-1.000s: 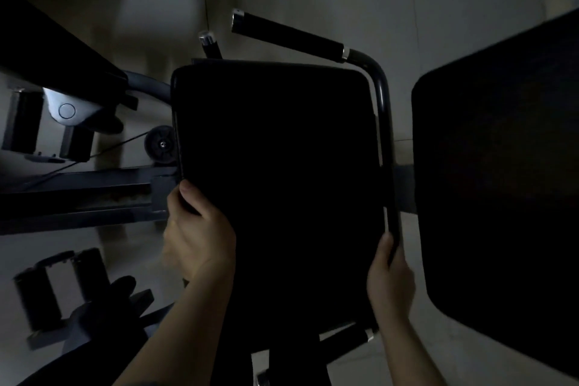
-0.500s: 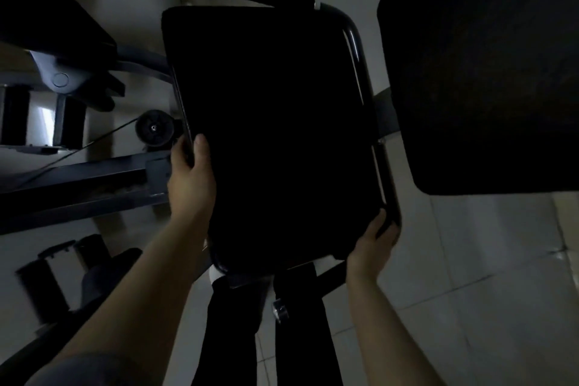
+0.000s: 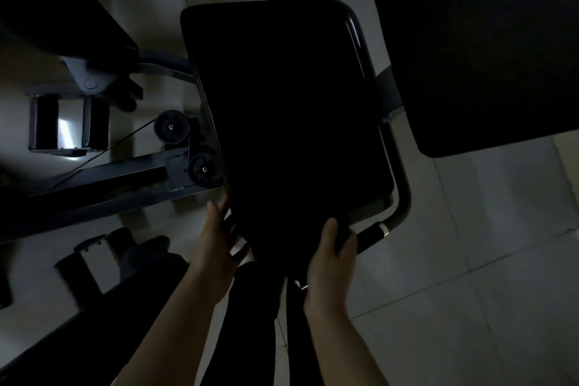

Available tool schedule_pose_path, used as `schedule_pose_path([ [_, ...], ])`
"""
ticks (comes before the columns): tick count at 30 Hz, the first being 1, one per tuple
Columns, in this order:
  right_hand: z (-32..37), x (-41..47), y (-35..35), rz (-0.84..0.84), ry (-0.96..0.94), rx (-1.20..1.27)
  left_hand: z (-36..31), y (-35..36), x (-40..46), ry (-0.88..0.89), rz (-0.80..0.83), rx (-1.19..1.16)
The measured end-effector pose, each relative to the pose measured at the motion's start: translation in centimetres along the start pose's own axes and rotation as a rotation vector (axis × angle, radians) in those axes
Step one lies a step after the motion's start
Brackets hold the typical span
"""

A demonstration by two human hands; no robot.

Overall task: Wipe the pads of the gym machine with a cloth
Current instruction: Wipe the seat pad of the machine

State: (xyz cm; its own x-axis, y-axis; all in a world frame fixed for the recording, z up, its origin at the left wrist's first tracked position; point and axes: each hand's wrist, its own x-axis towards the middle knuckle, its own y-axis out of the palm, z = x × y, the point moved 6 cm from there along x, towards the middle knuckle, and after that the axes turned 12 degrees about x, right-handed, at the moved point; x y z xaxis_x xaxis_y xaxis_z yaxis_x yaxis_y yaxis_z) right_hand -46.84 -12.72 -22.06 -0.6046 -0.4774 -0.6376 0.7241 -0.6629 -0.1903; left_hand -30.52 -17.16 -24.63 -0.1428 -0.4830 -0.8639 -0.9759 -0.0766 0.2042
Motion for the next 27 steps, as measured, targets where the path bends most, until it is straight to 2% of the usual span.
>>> schedule_pose_path([
  [2, 4.2, 0.4, -1.5, 0.047, -0.302, -0.132, 0.1, 0.0, -0.3, 0.004, -0.010, -0.048],
  [5, 5.5, 4.2, -0.1, 0.219, -0.635, -0.651, 0.3, 0.2, -0.6, 0.006, -0.014, -0.093],
  [7, 4.1, 7.3, 0.2, 0.213, -0.743, -0.874, 0.5, 0.0, -0.5, -0.016, -0.005, -0.131],
  [9, 3.0, 7.3, 1.2, 0.173, -0.772, -0.905, 0.7, -0.7, -0.1, -0.032, -0.007, -0.166],
  [10, 2.4, 6.2, 2.5, 0.209, -0.815, -0.945, 1.0, -1.0, 0.1, -0.039, -0.019, -0.194],
  [12, 0.7, 2.5, 5.3, 0.396, -0.974, -1.064, 1.6, -1.7, -0.1, -0.061, -0.060, -0.230],
  [15, -1.3, -1.5, 8.3, 0.774, -1.370, -1.178, 1.9, -2.3, -0.9, -0.044, -0.114, -0.244],
  [18, -1.1, -2.9, 12.3, 1.151, -1.701, -1.365, 1.3, -3.7, -1.8, 0.017, -0.275, -0.257],
  [19, -0.4, -3.1, 13.7, 1.263, -1.698, -1.475, 1.0, -4.0, -2.1, 0.032, -0.335, -0.256],
  [21, 1.4, -3.0, 17.1, 1.421, -1.564, -1.767, 0.3, -4.8, -2.3, 0.049, -0.422, -0.239],
  [22, 2.3, -2.4, 19.2, 1.430, -1.510, -1.899, 0.0, -5.1, -2.2, 0.056, -0.435, -0.231],
  [23, 3.6, -1.6, 21.7, 1.356, -1.508, -1.973, -0.4, -5.2, -2.0, 0.064, -0.436, -0.230],
  [27, 9.3, 1.9, 30.1, 0.879, -1.671, -2.132, -0.8, -5.1, -1.6, 0.106, -0.455, -0.238],
])
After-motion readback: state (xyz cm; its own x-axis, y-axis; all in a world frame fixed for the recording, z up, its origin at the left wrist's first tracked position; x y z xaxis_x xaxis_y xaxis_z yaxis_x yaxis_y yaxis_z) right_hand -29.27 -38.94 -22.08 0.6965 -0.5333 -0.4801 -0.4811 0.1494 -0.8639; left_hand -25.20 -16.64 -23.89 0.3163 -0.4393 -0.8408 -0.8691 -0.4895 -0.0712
